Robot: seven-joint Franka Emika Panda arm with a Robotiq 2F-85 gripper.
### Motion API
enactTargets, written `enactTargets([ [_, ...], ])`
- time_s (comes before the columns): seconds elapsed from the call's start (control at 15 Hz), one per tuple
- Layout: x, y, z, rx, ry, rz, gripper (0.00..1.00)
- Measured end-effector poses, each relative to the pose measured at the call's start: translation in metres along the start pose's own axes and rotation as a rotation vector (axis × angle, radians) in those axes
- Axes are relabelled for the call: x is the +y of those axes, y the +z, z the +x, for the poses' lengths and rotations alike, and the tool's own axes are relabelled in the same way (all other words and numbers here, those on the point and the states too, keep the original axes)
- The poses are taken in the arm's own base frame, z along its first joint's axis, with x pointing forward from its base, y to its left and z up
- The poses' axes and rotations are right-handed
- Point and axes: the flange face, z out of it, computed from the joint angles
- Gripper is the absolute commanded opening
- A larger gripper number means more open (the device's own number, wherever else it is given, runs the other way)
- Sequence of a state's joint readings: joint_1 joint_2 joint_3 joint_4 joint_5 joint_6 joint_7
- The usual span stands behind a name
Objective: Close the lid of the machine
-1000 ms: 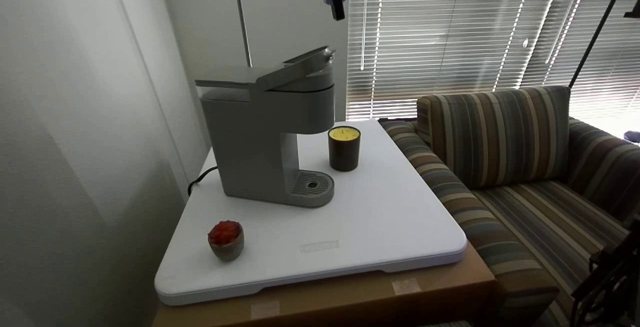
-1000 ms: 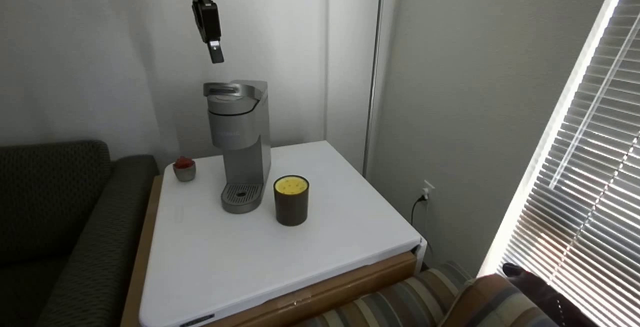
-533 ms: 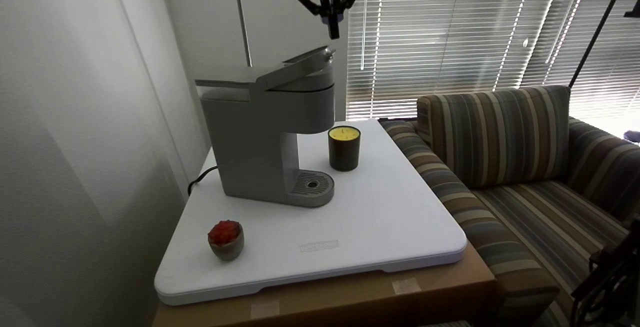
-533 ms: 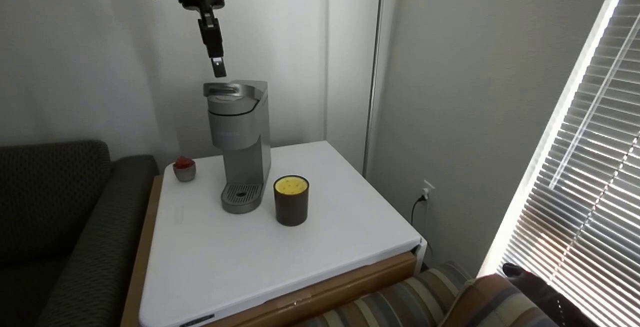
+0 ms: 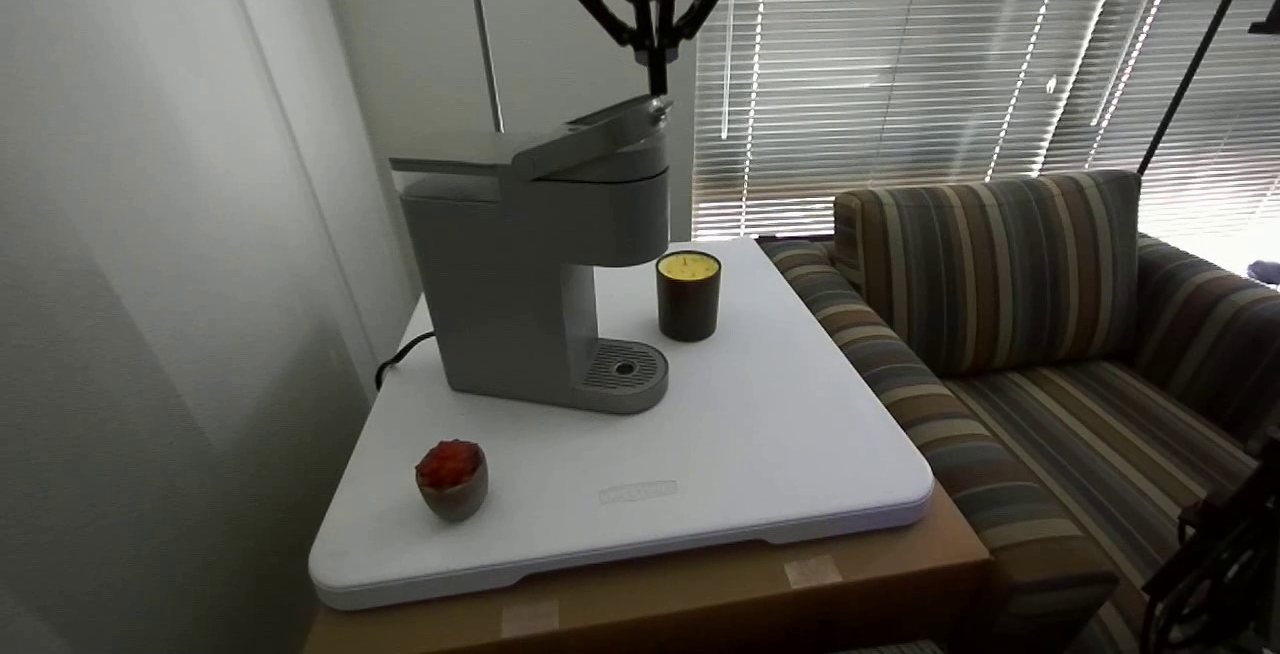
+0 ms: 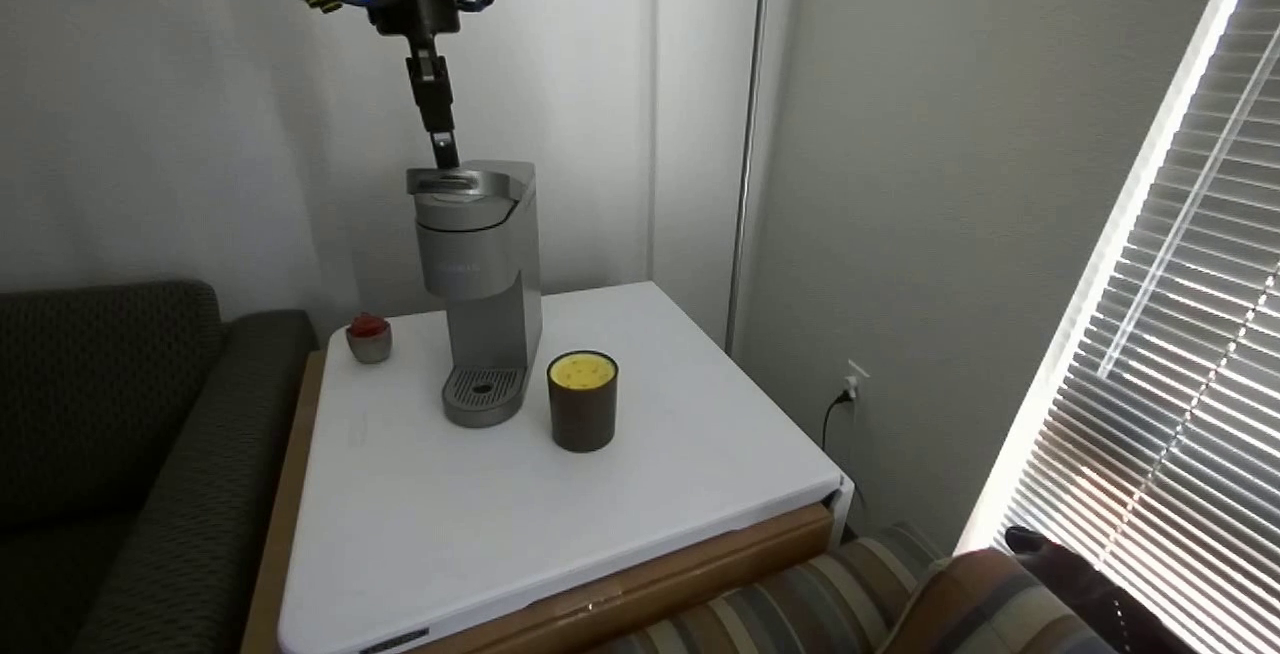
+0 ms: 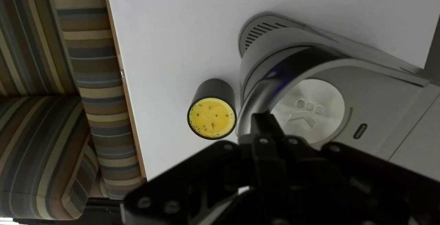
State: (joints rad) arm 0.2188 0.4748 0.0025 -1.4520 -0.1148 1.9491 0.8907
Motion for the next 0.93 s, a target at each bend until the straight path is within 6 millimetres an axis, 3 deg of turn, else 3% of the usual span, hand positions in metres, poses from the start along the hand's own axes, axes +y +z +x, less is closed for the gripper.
enactTargets([
  [0.93, 0.017, 0.009, -0.005, -0.008, 0.126, 0.082, 0.0],
])
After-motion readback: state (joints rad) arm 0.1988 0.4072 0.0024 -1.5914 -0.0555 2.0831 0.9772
